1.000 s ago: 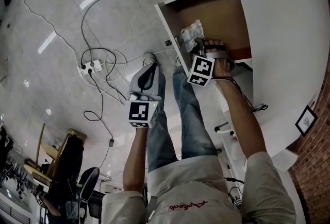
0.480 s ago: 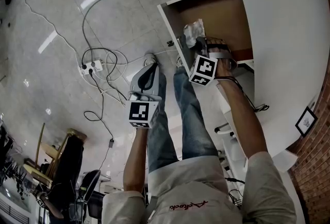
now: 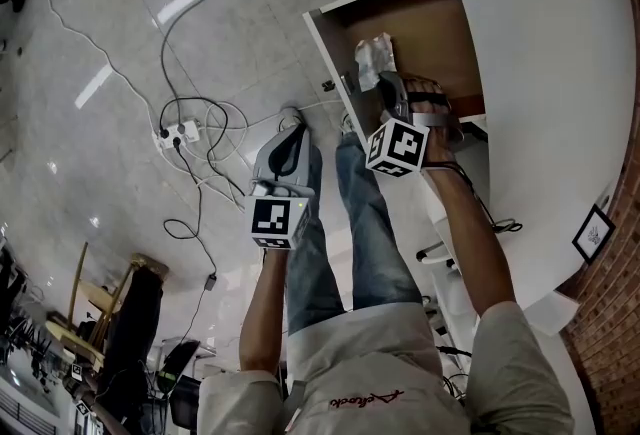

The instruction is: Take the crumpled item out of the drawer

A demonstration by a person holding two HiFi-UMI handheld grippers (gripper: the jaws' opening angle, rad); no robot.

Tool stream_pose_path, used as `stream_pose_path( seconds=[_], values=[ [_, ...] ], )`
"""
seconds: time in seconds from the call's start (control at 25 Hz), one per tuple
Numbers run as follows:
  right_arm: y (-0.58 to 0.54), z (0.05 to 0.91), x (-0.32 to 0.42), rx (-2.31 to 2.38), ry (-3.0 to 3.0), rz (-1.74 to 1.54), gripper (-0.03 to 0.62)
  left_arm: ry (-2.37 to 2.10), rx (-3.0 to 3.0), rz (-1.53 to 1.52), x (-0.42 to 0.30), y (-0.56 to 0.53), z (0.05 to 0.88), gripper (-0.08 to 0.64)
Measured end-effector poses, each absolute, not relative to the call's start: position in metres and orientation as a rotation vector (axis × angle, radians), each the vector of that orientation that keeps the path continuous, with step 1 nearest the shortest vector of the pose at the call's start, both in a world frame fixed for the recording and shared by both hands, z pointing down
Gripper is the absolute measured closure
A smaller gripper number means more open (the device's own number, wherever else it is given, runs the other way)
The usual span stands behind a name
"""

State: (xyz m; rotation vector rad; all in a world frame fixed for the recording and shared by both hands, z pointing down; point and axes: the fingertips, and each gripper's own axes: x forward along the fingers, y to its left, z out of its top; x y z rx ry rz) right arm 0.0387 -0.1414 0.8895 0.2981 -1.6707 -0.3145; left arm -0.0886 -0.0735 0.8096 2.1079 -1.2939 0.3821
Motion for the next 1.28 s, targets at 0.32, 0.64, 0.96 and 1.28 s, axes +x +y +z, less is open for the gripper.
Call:
stream_pose_path(
  seconds=[0.32,0.64,0.96,1.28],
  values=[
    [-0.120,0.848,0.039,0.410,-1.742,-0.346,0.578,-1.299,2.127,0.400,-0.089,-0.075,0.803,0.551],
    [-0.093,0.817,0.047,0.534,-1.796,-0.334,0.578,-1.299,2.137,0.411,-0.085,-0.071,0.801,0.551],
    [-0.081,0.783,0.034,0.752,-2.020,-0.091,0.578,-1.291,2.151,0.407,-0.075,-0.070,0.792,0.551],
    [-0.090,0.757,0.035,1.108,-2.249,0.359,0.578,-1.317,2.152,0.400,-0.080,-0.067,0.778,0.551]
  ],
)
